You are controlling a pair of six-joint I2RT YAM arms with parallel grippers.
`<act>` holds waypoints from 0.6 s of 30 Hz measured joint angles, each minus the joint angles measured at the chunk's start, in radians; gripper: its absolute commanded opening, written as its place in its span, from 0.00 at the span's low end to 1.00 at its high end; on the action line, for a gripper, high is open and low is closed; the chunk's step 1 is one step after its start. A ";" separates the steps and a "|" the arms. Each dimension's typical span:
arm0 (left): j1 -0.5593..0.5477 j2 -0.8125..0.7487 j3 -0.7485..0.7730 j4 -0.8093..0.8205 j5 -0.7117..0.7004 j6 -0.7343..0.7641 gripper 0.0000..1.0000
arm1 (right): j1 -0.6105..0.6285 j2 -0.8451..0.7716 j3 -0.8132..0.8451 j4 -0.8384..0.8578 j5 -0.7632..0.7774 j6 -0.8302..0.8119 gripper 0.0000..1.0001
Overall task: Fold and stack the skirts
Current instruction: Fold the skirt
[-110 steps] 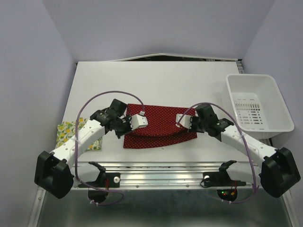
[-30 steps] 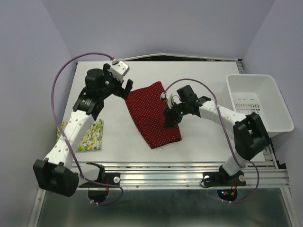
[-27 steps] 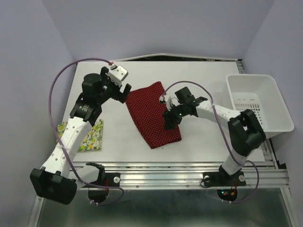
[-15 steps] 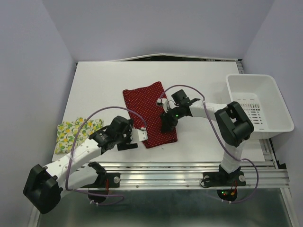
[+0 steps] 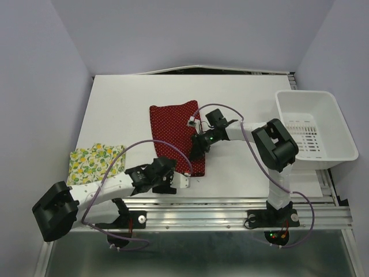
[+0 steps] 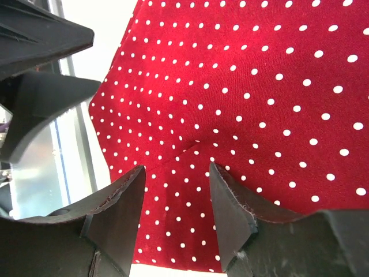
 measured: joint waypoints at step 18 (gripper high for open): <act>-0.166 0.242 0.025 0.383 -0.232 -0.094 0.85 | 0.000 0.027 0.010 0.016 -0.045 0.029 0.54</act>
